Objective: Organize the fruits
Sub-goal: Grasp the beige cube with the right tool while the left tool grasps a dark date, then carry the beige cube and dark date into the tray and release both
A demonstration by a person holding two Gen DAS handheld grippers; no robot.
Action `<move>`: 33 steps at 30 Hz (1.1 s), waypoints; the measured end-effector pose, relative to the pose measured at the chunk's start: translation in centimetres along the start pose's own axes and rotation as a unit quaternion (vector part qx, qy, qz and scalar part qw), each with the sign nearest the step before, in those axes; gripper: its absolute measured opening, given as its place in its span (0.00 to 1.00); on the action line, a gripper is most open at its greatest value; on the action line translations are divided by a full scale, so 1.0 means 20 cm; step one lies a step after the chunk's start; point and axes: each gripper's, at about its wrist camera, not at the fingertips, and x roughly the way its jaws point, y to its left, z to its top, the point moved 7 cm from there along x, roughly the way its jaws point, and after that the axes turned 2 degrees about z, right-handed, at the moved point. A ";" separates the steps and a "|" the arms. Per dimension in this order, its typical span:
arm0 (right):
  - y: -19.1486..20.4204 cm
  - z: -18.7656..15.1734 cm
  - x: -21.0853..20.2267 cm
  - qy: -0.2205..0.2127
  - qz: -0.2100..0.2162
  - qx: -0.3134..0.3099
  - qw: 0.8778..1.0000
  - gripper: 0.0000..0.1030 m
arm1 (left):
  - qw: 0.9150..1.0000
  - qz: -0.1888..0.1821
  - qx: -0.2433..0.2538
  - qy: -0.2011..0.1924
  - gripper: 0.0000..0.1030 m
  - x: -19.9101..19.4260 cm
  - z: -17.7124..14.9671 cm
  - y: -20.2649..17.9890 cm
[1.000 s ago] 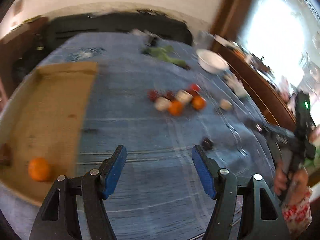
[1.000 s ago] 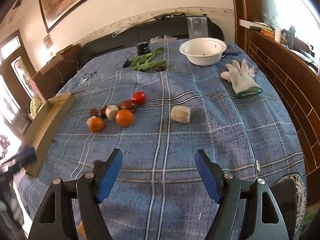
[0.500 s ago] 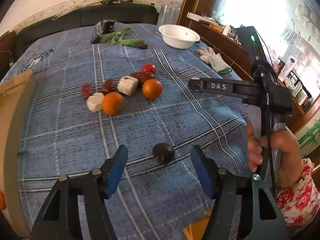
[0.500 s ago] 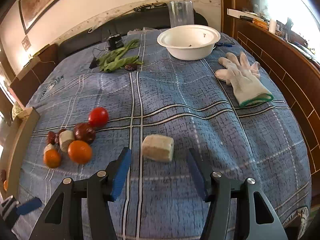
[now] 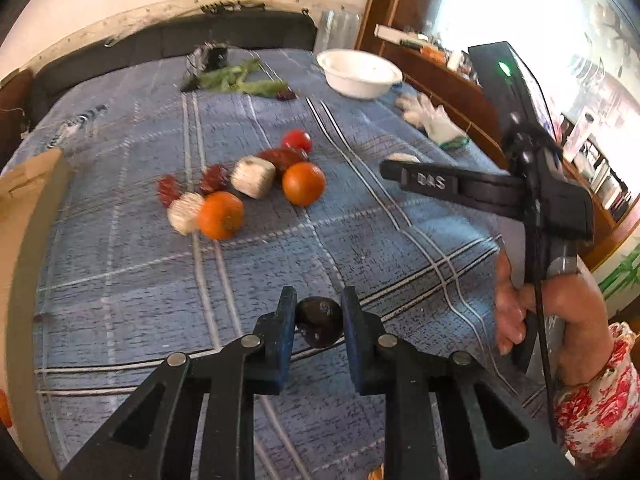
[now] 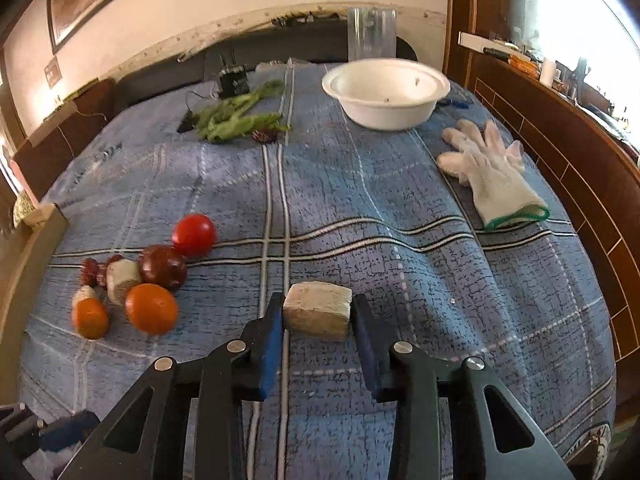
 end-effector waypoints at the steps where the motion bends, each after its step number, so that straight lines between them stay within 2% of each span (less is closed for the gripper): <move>1: 0.01 0.00 -0.04 -0.007 0.004 -0.002 1.000 0.35 | 1.000 0.002 -0.004 -0.009 0.21 -0.04 0.00 0.02; 6: 0.14 -0.01 -0.21 -0.027 0.033 -0.022 0.999 0.35 | 0.999 0.012 -0.034 -0.038 0.21 -0.23 0.02 0.17; 11: 0.43 -0.03 -0.35 -0.036 0.091 -0.058 0.994 0.35 | 0.993 0.040 -0.088 -0.063 0.21 -0.43 0.00 0.46; 15: 0.71 -0.06 -0.42 -0.033 0.143 -0.091 0.985 0.36 | 0.984 0.095 -0.132 -0.070 0.21 -0.57 -0.03 0.81; 17: 0.91 -0.09 -0.44 -0.024 0.177 -0.113 0.977 0.36 | 0.978 0.124 -0.150 -0.071 0.21 -0.62 -0.05 0.99; 22: 1.32 -0.15 -0.44 0.002 0.241 -0.152 0.958 0.36 | 0.963 0.172 -0.202 -0.056 0.21 -0.67 -0.07 1.40; 25: 1.54 -0.19 -0.41 0.011 0.259 -0.181 0.949 0.36 | 0.956 0.193 -0.218 -0.038 0.21 -0.64 -0.09 1.56; 28: 1.74 -0.24 -0.34 0.036 0.273 -0.203 0.940 0.36 | 0.952 0.195 -0.236 -0.017 0.21 -0.59 -0.12 1.68; 33: 1.92 -0.30 -0.20 0.063 0.266 -0.223 0.936 0.36 | 0.946 0.196 -0.258 0.007 0.21 -0.53 -0.18 1.79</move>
